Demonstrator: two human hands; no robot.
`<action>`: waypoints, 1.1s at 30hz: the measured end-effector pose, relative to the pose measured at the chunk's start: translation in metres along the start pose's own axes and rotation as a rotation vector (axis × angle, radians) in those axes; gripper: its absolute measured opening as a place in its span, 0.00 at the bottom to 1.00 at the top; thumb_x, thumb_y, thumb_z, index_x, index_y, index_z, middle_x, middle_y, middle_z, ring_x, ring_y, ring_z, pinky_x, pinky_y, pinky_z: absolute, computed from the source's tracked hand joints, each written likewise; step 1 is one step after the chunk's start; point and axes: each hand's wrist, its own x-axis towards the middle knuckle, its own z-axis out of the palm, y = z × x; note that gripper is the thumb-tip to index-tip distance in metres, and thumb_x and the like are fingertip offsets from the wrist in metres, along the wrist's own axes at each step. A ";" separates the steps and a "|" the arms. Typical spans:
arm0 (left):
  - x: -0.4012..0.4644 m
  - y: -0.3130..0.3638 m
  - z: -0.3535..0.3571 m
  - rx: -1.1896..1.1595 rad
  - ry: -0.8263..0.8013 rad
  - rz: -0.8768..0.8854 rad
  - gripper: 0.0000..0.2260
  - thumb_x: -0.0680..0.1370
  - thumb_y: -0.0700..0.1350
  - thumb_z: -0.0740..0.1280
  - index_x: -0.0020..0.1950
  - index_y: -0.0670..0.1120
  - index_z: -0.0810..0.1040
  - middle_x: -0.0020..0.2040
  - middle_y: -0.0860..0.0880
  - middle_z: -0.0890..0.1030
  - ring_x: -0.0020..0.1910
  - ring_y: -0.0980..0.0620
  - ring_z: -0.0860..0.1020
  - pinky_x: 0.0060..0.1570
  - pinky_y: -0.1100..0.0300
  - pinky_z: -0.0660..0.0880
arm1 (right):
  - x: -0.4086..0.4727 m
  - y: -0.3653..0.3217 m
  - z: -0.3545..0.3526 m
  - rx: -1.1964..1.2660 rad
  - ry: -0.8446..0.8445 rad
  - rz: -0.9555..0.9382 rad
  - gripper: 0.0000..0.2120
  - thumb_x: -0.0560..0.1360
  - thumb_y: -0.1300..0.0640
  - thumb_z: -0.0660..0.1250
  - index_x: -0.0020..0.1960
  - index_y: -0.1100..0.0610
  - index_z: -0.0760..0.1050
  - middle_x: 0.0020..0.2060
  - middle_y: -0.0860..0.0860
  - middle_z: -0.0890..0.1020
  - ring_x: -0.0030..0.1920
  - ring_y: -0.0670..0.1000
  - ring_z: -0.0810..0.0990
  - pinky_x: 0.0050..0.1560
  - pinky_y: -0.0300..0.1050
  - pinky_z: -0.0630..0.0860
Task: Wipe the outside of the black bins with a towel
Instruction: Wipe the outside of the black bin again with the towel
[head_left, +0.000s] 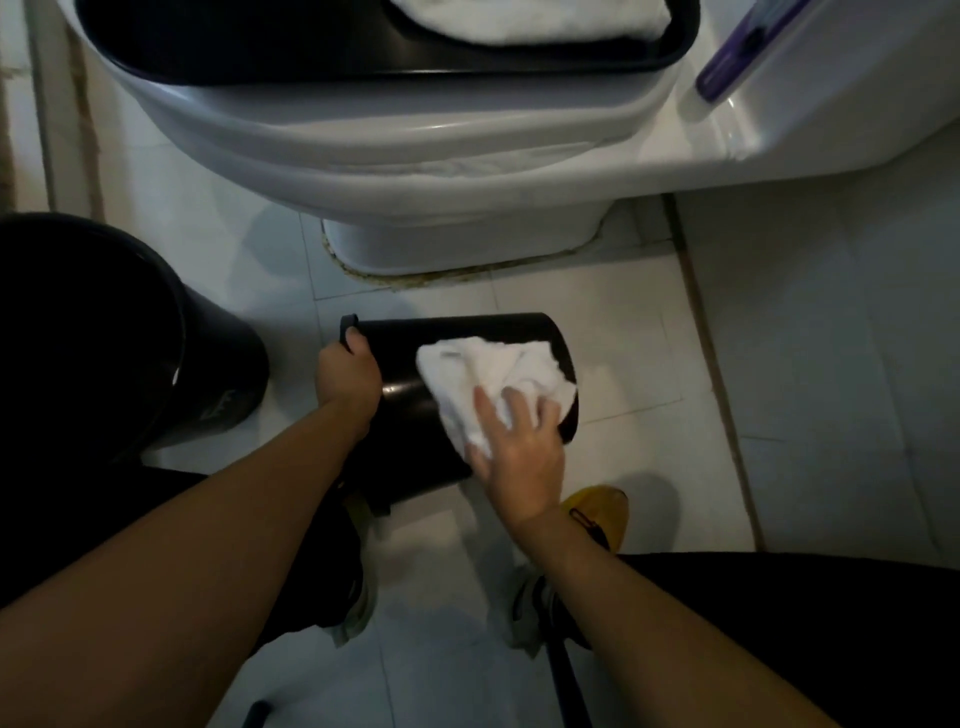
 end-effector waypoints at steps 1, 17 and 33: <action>0.001 -0.001 0.001 0.009 0.003 0.005 0.23 0.84 0.49 0.51 0.57 0.32 0.76 0.53 0.35 0.79 0.52 0.39 0.78 0.46 0.56 0.69 | -0.005 -0.005 0.003 0.006 0.003 -0.047 0.24 0.73 0.47 0.65 0.67 0.54 0.77 0.57 0.58 0.79 0.52 0.62 0.69 0.40 0.51 0.76; -0.018 0.001 -0.005 -0.048 -0.019 0.025 0.22 0.84 0.49 0.51 0.55 0.33 0.76 0.44 0.41 0.74 0.45 0.43 0.75 0.45 0.56 0.70 | 0.079 0.050 -0.033 0.100 -0.193 0.345 0.20 0.74 0.45 0.67 0.63 0.51 0.76 0.63 0.50 0.69 0.63 0.55 0.63 0.52 0.48 0.76; -0.084 0.009 -0.023 -0.226 -0.325 -0.005 0.15 0.83 0.47 0.51 0.51 0.41 0.73 0.48 0.38 0.77 0.50 0.39 0.77 0.54 0.50 0.73 | 0.067 0.053 -0.222 0.495 -0.255 0.245 0.12 0.70 0.48 0.74 0.52 0.49 0.83 0.51 0.47 0.72 0.57 0.55 0.73 0.57 0.49 0.73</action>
